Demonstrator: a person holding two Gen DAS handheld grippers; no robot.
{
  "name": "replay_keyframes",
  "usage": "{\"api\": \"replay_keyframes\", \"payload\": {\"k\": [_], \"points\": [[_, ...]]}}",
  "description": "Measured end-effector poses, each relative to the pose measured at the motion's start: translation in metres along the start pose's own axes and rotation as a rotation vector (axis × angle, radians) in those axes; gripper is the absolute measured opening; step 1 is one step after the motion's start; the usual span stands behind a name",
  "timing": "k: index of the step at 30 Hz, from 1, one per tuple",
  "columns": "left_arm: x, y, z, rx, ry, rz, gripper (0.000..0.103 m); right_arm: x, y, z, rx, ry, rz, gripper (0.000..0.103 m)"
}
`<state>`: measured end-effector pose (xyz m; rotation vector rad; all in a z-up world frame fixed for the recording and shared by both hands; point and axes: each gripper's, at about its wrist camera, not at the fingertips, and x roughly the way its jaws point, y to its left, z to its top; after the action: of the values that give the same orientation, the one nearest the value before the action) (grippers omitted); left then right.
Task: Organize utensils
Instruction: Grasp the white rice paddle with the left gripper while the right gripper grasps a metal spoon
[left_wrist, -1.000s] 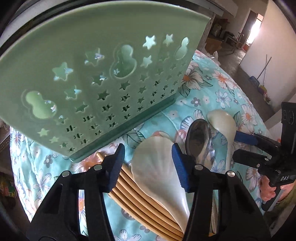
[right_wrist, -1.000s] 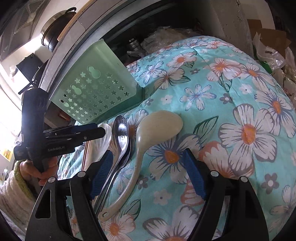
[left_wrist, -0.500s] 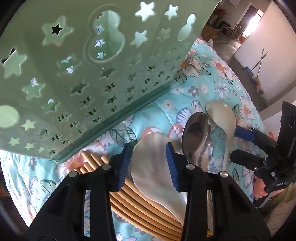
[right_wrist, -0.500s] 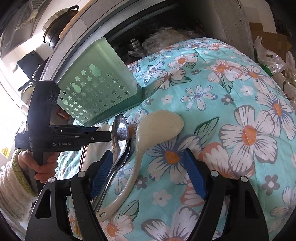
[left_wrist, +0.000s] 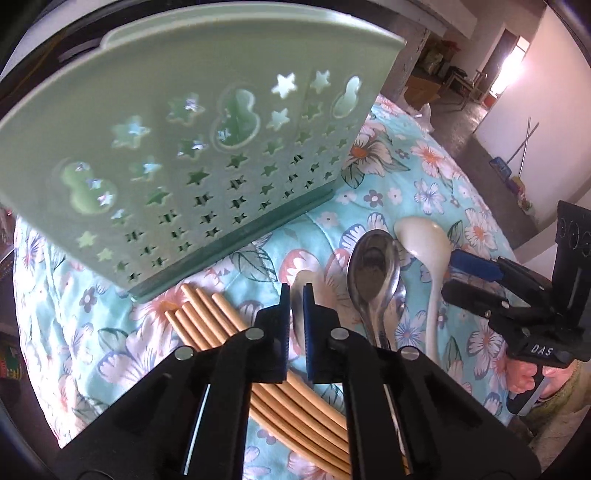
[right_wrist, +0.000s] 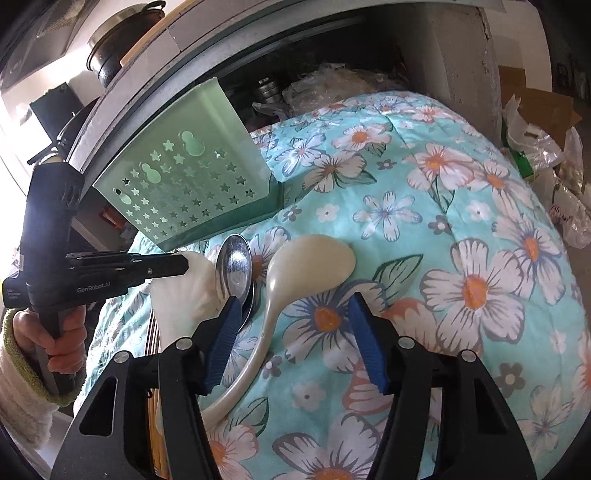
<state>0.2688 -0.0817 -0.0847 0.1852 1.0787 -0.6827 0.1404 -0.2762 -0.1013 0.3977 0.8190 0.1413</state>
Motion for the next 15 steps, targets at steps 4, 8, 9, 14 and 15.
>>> {"api": "replay_keyframes", "payload": {"k": [4, 8, 9, 14, 15], "points": [[-0.027, 0.016, -0.014, -0.049, -0.051, -0.006, 0.003, -0.011, 0.018, 0.015, -0.102, -0.034, 0.007, 0.051], [-0.034, 0.023, -0.021, -0.104, -0.081, -0.018, 0.003, -0.003, 0.042, 0.032, -0.229, -0.018, 0.026, 0.043], [-0.036, 0.026, -0.023, -0.112, -0.089, -0.017, 0.003, 0.0, 0.048, 0.035, -0.266, -0.013, 0.019, 0.041], [-0.045, 0.033, -0.03, -0.141, -0.121, -0.026, 0.003, 0.03, 0.073, 0.043, -0.449, 0.042, -0.016, 0.034], [-0.045, 0.034, -0.031, -0.142, -0.125, -0.023, 0.003, 0.037, 0.075, 0.043, -0.468, 0.057, -0.027, 0.032]]}}
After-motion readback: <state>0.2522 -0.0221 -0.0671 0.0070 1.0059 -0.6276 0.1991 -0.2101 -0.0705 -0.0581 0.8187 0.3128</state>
